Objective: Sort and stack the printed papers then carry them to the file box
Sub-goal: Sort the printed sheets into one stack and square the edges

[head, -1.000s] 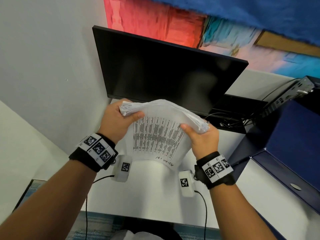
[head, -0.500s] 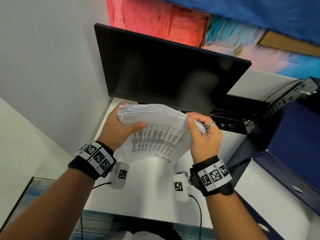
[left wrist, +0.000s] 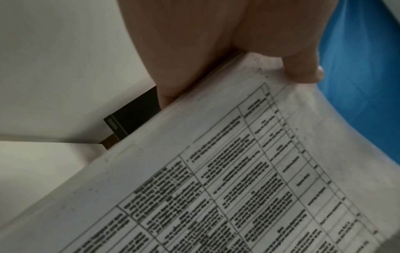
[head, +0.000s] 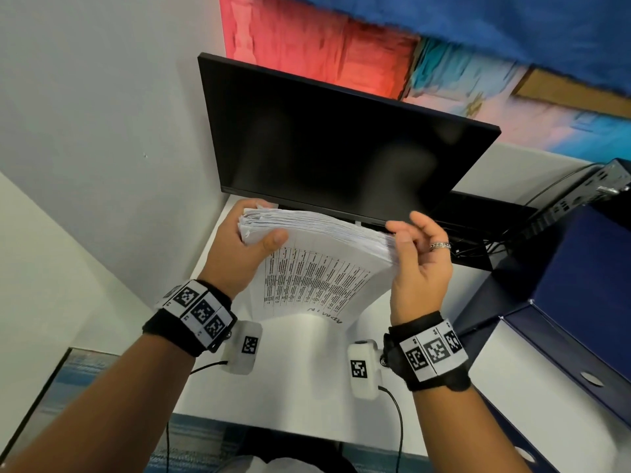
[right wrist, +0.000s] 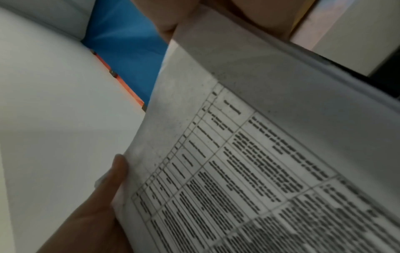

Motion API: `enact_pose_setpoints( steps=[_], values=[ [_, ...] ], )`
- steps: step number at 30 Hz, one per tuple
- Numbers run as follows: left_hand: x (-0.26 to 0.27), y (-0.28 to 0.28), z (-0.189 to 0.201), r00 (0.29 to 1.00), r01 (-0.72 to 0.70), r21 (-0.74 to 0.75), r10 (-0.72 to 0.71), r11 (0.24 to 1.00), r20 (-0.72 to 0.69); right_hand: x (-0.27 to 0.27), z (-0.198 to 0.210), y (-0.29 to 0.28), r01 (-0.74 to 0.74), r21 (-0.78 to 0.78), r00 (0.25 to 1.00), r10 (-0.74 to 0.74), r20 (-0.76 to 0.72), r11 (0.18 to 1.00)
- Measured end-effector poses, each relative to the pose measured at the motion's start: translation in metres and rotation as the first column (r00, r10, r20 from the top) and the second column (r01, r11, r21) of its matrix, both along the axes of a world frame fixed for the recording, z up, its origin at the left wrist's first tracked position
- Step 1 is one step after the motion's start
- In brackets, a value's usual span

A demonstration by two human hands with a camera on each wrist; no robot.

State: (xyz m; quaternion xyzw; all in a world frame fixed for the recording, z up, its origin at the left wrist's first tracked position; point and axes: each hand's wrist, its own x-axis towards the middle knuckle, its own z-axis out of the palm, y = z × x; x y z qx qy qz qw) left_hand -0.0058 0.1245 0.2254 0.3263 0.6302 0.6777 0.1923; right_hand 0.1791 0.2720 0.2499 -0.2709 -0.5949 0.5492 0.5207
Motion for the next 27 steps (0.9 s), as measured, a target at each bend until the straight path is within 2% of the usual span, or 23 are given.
enact_pose_setpoints(
  steps=[3, 6, 9, 14, 16, 19, 21, 24, 27],
  values=[
    [0.001, 0.002, 0.000, 0.996, -0.058, -0.040, 0.056, 0.997, -0.063, 0.009, -0.012, 0.003, -0.132, 0.055, 0.991, 0.130, 0.026, 0.990],
    [-0.003, 0.003, -0.003, 0.993, -0.079, -0.093, 0.070, 0.993, -0.097, 0.011, -0.026, 0.005, -0.114, -0.070, 0.986, 0.121, 0.114, 0.991],
    [-0.006, 0.007, 0.001, 0.999, -0.014, -0.148, 0.010, 0.989, -0.032, 0.007, -0.028, 0.008, -0.129, -0.122, 0.956, 0.156, 0.247, 0.984],
    [-0.004, 0.000, 0.018, 0.997, 0.011, -0.046, -0.014, 0.999, -0.077, 0.015, -0.017, 0.016, -0.150, 0.029, 0.960, 0.138, 0.242, 0.988],
    [-0.004, -0.005, 0.011, 0.994, 0.049, -0.076, -0.055, 0.996, -0.090, 0.020, -0.023, 0.014, -0.138, 0.044, 0.956, 0.121, 0.267, 0.990],
    [0.000, -0.007, -0.012, 0.989, 0.148, -0.162, -0.147, 0.976, 0.018, 0.022, -0.040, 0.007, -0.165, -0.113, 0.941, 0.191, 0.281, 0.980],
    [0.004, -0.005, -0.021, 0.987, 0.162, -0.172, -0.162, 0.972, 0.010, 0.021, -0.041, 0.005, -0.186, -0.182, 0.943, 0.227, 0.242, 0.966],
    [0.009, -0.003, -0.021, 0.997, 0.078, -0.137, -0.080, 0.987, -0.010, 0.021, -0.039, 0.005, -0.203, -0.201, 0.946, 0.245, 0.211, 0.958],
    [0.016, -0.007, -0.017, 0.995, -0.102, -0.106, 0.099, 0.989, -0.029, 0.021, -0.038, 0.007, -0.185, -0.177, 0.951, 0.221, 0.214, 0.967]
  ],
)
